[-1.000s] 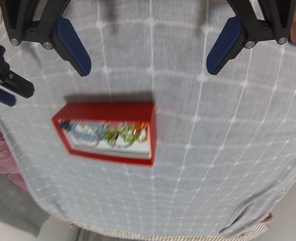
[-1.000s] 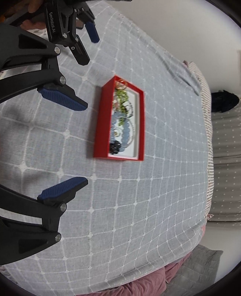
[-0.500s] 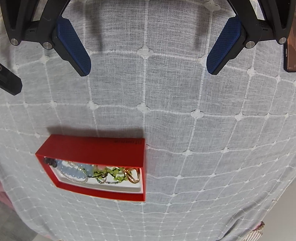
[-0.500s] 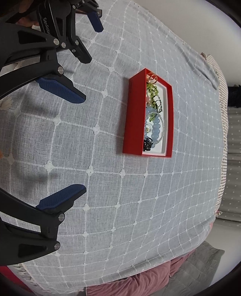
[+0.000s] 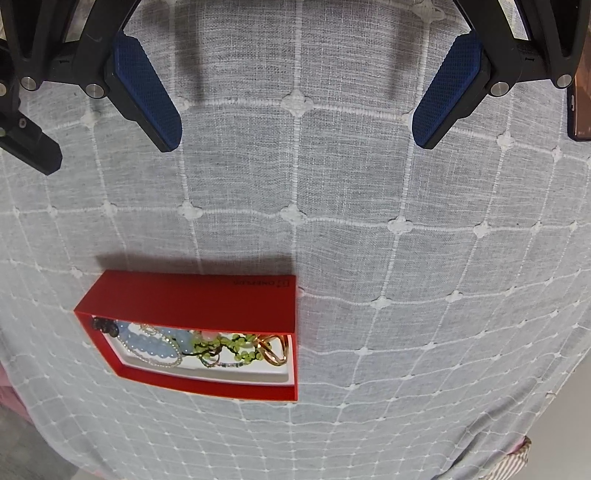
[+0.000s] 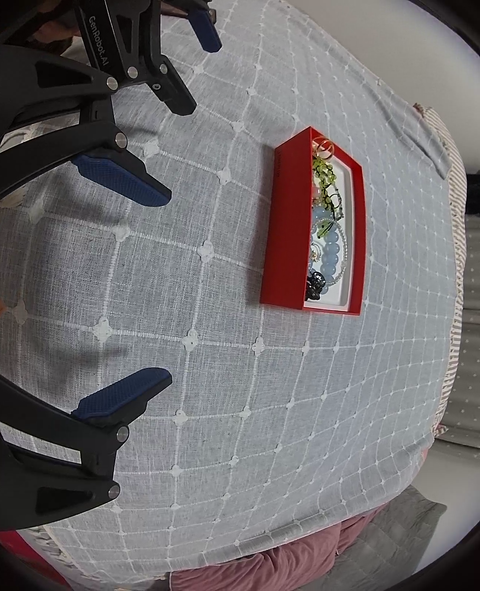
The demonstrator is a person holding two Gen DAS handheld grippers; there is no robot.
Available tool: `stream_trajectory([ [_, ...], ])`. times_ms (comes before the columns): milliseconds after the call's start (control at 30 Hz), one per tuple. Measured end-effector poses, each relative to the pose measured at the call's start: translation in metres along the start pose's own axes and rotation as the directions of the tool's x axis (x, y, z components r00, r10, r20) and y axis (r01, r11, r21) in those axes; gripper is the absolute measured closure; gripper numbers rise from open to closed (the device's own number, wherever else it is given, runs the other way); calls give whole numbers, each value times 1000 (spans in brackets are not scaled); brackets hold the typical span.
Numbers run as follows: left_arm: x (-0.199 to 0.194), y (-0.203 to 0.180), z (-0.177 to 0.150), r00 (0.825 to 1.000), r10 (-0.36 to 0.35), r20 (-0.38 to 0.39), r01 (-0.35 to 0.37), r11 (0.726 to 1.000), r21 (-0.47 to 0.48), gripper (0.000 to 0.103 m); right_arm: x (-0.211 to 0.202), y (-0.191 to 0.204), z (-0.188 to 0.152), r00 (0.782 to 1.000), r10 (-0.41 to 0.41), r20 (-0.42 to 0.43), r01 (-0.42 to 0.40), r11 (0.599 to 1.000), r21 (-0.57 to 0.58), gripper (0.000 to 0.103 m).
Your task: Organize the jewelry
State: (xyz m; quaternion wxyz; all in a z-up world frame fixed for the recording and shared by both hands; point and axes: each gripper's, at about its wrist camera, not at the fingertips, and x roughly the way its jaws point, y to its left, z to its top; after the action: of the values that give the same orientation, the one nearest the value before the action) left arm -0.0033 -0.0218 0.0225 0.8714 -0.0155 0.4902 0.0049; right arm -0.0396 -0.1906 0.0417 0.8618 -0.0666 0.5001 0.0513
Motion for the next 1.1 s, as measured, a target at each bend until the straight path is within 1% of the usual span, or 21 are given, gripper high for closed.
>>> stream_trajectory([
  [1100,0,-9,-2,1000,-5,2,5,1000,13,1,-2,-7,-1,1000,-5,-1,5,1000,15,12],
])
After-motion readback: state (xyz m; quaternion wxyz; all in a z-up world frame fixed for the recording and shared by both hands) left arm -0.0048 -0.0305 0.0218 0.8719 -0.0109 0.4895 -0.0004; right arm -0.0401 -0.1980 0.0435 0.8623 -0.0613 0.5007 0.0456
